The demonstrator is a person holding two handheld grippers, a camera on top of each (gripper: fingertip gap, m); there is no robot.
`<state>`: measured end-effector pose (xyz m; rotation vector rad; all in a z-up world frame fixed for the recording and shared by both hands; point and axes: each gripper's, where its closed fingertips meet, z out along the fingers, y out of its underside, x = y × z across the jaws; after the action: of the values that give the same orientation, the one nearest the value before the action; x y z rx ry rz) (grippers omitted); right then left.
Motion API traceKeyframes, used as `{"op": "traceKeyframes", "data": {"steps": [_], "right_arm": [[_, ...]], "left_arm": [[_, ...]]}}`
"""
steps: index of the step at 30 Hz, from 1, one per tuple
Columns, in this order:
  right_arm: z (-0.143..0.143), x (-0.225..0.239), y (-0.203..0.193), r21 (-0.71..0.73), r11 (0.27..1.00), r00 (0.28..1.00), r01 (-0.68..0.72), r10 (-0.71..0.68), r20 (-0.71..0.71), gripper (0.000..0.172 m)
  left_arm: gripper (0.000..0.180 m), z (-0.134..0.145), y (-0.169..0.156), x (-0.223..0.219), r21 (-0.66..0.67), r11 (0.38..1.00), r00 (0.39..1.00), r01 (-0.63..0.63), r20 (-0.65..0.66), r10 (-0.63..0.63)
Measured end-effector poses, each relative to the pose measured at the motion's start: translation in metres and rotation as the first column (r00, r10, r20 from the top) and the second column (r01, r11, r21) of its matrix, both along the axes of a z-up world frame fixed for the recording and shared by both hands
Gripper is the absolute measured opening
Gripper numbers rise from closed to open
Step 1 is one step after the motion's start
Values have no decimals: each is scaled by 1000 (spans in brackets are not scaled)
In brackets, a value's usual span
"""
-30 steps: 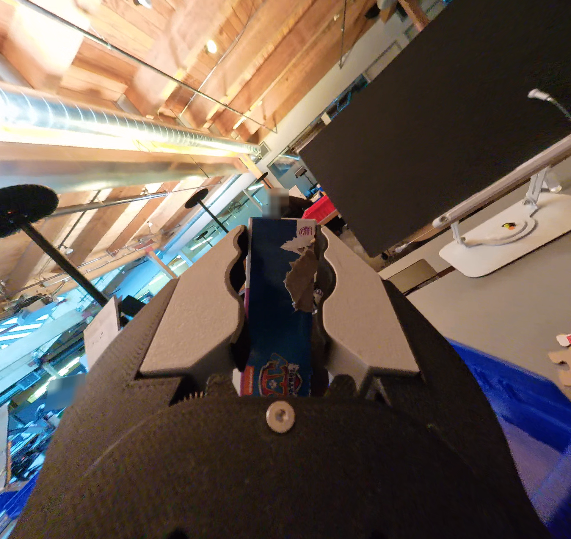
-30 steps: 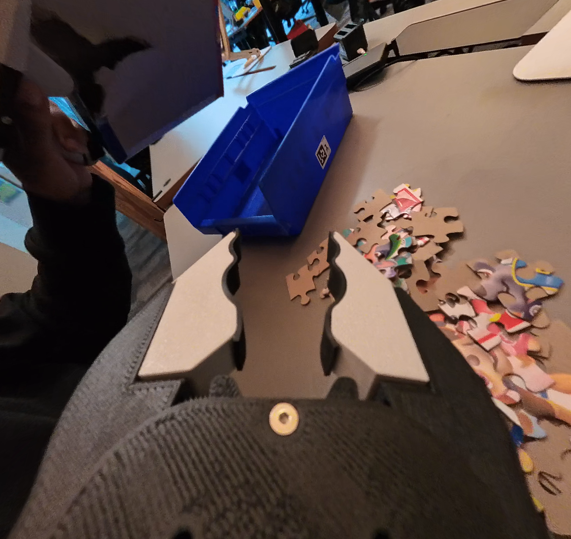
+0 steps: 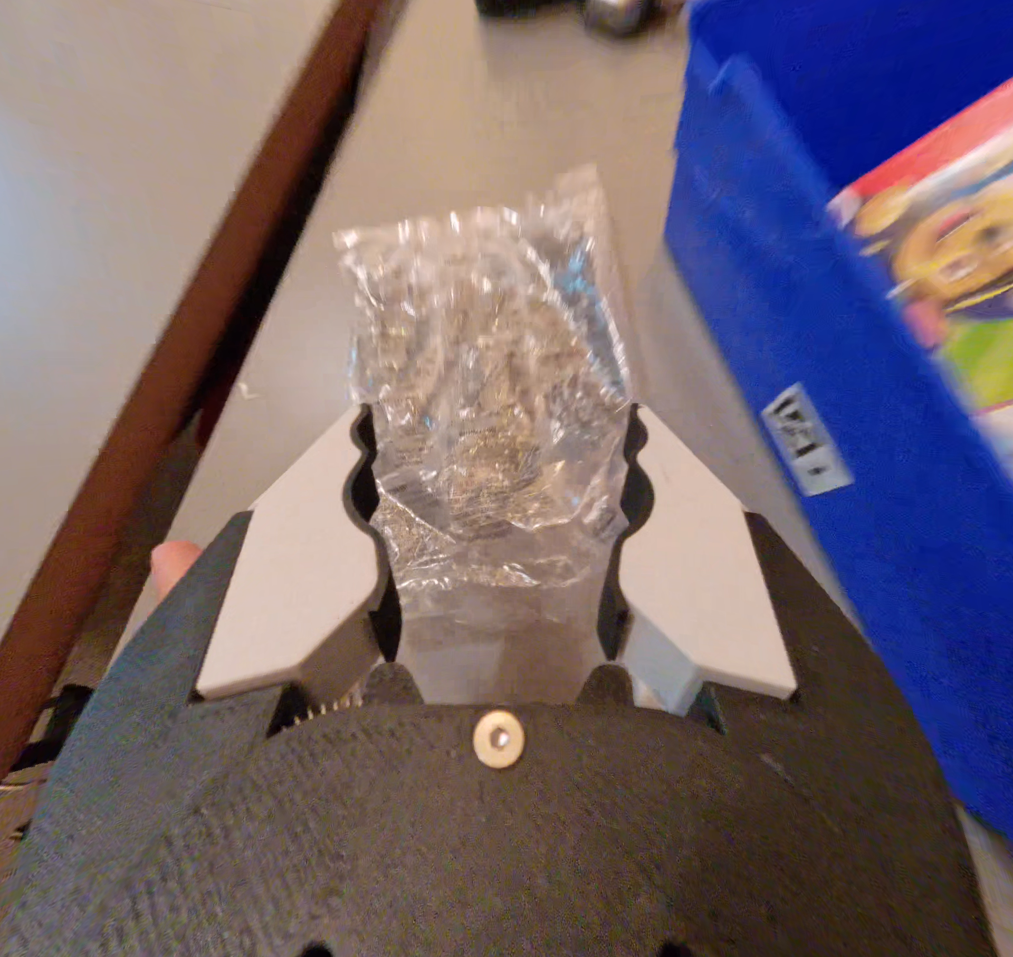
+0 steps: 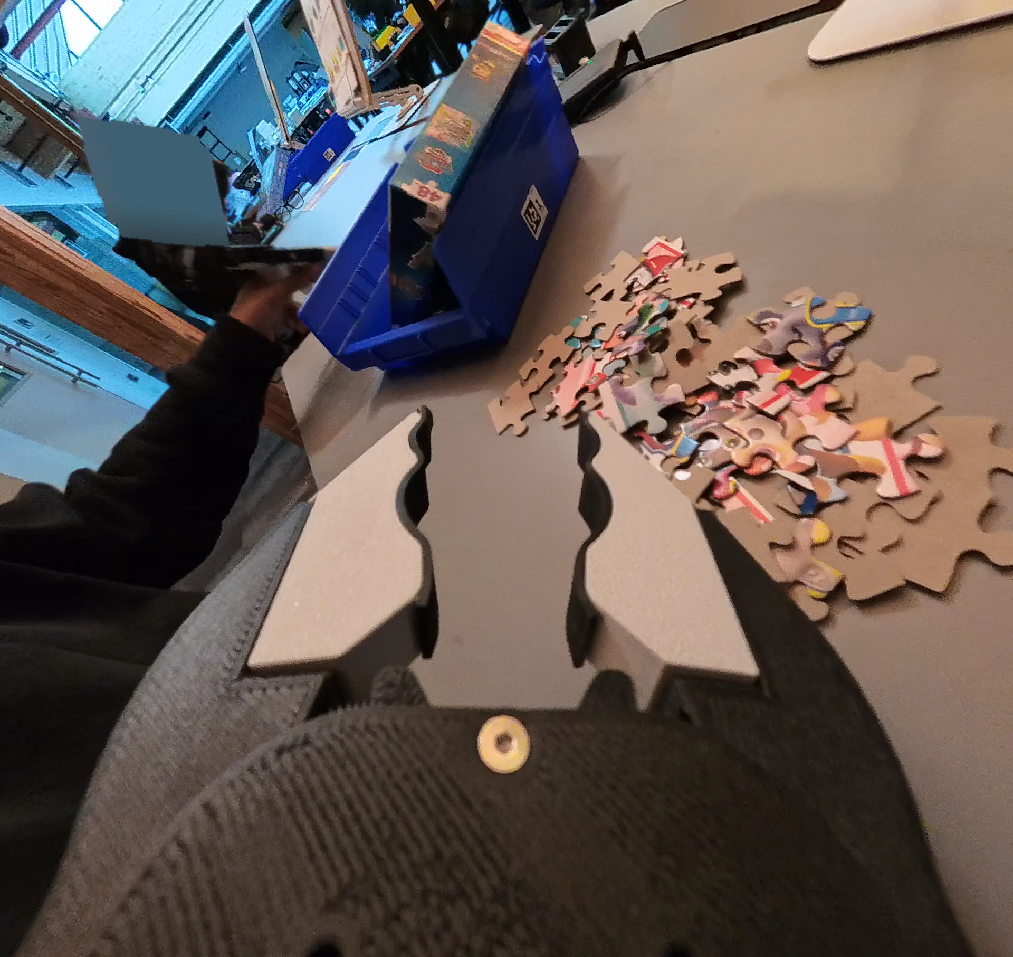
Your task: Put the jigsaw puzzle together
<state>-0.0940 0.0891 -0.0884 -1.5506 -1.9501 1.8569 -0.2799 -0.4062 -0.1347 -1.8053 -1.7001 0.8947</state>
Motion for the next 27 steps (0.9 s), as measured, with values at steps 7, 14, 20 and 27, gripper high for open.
{"op": "traceKeyframes", "data": {"steps": [7,14,20,27], "right_arm": [[15,0,-3,80,996,999,35,-34,-19,53],[26,-11,-27,101,995,999,21,-16,-46,53],[33,-13,-56,53,998,995,-30,35,-96,47],[42,-17,-38,103,994,990,27,-13,-138,46]], "left_arm": [[0,-30,-6,3,-215,973,997,79,21,-76],[0,65,31,19,-77,968,939,237,-237,-249],[92,-23,28,18,-180,939,956,293,50,-289],[0,56,29,9,-137,975,953,177,-225,-205]]}}
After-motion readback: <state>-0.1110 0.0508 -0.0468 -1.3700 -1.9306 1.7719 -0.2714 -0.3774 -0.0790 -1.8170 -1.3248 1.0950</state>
